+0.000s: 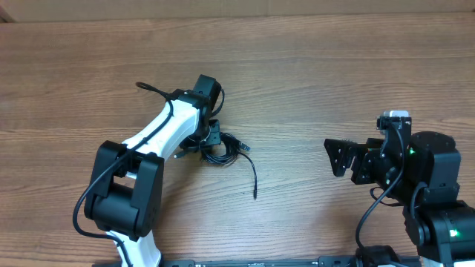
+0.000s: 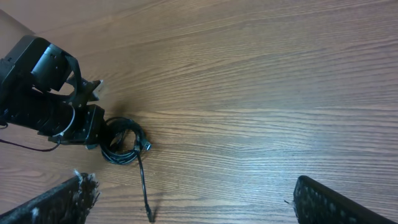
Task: Untangle cables
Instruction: 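Grasp the cable bundle with the left gripper and lift it, then bring the right gripper to the lifted bundle and grasp a loop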
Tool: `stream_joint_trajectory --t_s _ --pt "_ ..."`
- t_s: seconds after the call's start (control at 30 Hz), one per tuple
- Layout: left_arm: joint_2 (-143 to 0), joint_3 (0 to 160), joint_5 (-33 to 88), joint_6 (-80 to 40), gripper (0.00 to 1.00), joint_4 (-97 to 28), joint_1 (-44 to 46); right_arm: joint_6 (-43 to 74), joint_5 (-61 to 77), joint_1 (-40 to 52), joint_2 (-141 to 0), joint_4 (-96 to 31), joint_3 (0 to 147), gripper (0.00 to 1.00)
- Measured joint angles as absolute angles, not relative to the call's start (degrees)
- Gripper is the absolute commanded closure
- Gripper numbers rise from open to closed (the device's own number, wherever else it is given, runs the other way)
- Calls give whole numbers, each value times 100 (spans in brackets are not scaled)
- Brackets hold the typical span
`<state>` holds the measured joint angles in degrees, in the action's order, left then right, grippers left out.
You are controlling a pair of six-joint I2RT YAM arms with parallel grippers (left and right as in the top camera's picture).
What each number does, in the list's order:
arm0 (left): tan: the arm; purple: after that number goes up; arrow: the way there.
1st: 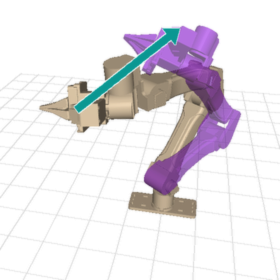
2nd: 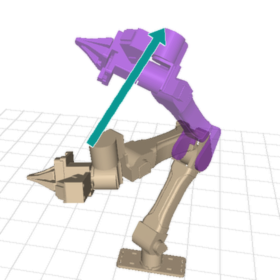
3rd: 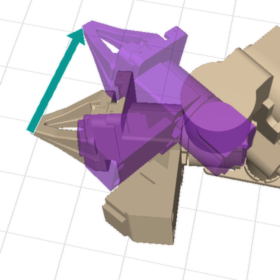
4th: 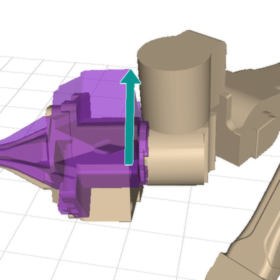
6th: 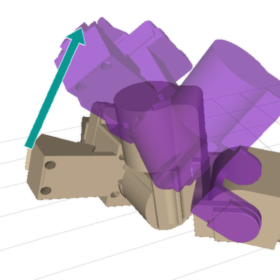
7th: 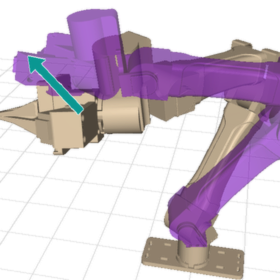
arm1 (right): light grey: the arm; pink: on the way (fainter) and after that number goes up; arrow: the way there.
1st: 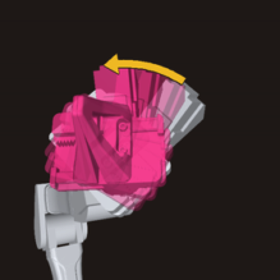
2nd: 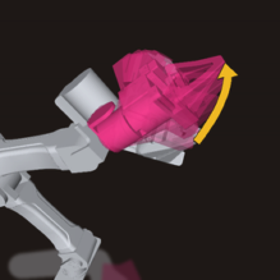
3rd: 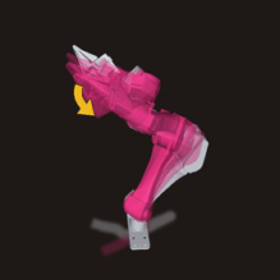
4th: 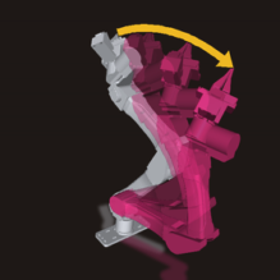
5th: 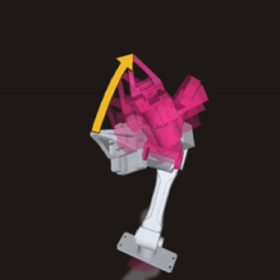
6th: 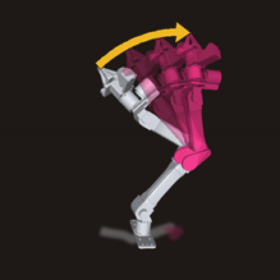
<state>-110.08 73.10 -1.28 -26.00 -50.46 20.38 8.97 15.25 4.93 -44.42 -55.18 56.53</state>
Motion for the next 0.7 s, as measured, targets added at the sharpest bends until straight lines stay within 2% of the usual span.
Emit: stream_joint_trajectory --t_s 0.23,0.53,0.7 --pt "-11008 7863 274 -2174 96 -5387 2038 897 1527 493 -4499 -5655 5653 0" --pt "-10844 8820 2383 -550 96 -5784 2038 598 2167 493 -5240 -5572 5653 0" --pt "-10820 8855 2897 56 96 -6073 2073 508 2687 493 -5819 -5393 5653 0"
